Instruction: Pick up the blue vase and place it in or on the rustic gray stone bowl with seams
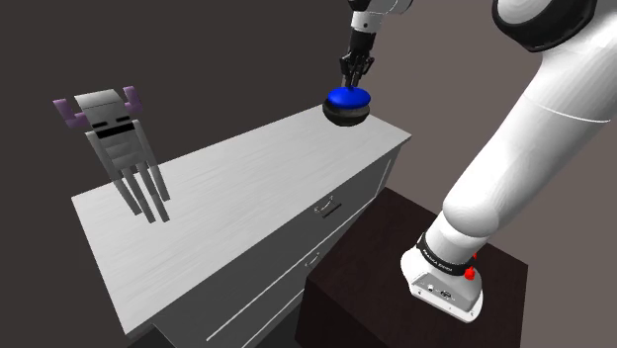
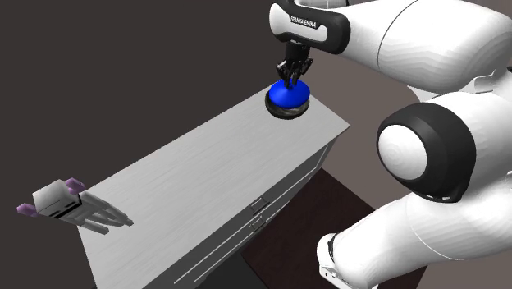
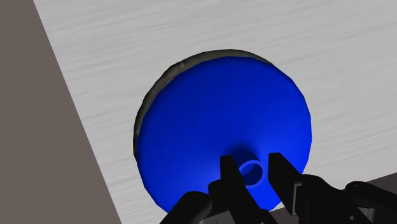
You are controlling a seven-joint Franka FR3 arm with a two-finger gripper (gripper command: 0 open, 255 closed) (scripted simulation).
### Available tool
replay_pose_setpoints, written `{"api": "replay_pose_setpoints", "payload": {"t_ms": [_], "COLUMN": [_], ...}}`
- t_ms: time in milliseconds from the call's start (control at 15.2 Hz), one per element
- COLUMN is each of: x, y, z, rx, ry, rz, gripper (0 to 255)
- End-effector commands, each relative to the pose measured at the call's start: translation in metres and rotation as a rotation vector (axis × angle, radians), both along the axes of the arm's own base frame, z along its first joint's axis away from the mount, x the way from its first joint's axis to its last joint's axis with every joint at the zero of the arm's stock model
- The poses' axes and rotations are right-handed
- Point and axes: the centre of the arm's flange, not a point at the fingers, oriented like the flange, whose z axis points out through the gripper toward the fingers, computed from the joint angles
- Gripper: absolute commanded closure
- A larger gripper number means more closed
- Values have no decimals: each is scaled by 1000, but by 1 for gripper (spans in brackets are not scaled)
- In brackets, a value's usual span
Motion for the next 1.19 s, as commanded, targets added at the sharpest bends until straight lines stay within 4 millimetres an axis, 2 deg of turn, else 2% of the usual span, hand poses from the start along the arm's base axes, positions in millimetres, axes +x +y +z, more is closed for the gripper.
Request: {"api": "replay_pose_setpoints", "payload": {"t_ms": [0,330,396,726,990,1122], "x": [0,0,0,0,0,0], "y": [0,0,0,0,-3,-3], "z": [-1,-1,-1,-1,49,49], "rx": [0,0,0,0,0,0], "ry": [-1,-1,-1,-1,-1,-1], "rz": [0,0,0,0,0,0], "gripper": [255,255,0,0,0,0]}}
